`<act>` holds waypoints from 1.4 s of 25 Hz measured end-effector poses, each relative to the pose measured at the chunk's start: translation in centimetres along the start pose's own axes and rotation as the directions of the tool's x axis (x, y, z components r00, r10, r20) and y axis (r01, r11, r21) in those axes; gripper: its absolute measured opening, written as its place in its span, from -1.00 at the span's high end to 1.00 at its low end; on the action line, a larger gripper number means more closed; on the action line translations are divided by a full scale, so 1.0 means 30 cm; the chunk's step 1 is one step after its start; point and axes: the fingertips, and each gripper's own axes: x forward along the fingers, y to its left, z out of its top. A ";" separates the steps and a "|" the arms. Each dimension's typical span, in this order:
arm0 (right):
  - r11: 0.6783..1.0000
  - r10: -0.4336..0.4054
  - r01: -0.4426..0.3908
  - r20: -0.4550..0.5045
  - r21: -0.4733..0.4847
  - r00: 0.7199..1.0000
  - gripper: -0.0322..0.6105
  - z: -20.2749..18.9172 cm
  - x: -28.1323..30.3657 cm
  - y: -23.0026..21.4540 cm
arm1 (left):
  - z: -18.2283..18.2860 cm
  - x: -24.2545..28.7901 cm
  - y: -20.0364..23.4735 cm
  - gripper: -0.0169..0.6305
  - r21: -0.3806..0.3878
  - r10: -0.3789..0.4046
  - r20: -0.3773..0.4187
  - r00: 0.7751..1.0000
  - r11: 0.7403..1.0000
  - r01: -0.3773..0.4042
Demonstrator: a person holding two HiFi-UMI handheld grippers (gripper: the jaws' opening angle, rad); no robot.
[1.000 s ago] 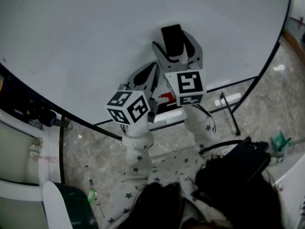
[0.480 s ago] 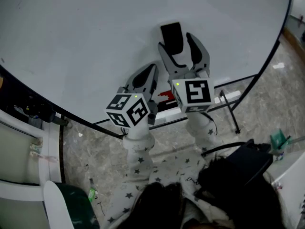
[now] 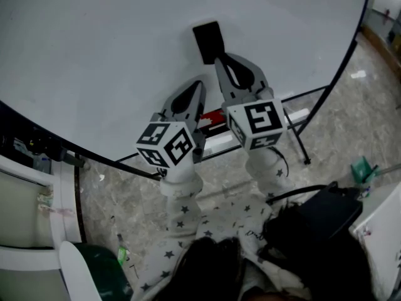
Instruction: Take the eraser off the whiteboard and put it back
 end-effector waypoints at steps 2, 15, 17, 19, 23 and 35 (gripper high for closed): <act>0.999 0.022 -0.022 -0.009 0.032 1.000 0.88 -0.010 -0.001 0.004 | 0.000 0.001 -0.006 0.94 0.005 -0.003 0.001 1.000 1.000 0.003; 0.948 0.236 -0.208 -0.090 0.240 0.968 0.88 -0.081 -0.050 0.052 | -0.027 0.014 -0.063 0.94 0.021 -0.053 -0.014 0.999 0.998 0.053; 0.951 0.250 -0.227 -0.092 0.210 0.964 0.88 -0.018 -0.184 0.023 | -0.031 -0.009 -0.203 0.94 0.039 -0.060 -0.007 0.998 0.997 0.061; 0.957 0.254 -0.236 -0.097 0.169 0.962 0.88 0.038 -0.289 0.000 | -0.031 -0.024 -0.321 0.94 0.062 -0.075 -0.006 0.997 0.995 0.075; 0.961 0.263 -0.249 -0.126 0.120 0.957 0.88 0.045 -0.301 0.002 | -0.019 -0.014 -0.351 0.94 0.074 -0.100 -0.001 0.995 0.992 0.100; 0.956 0.286 -0.273 -0.138 0.111 0.948 0.88 0.040 -0.297 0.005 | -0.008 -0.018 -0.346 0.94 0.081 -0.099 0.010 0.995 0.992 0.097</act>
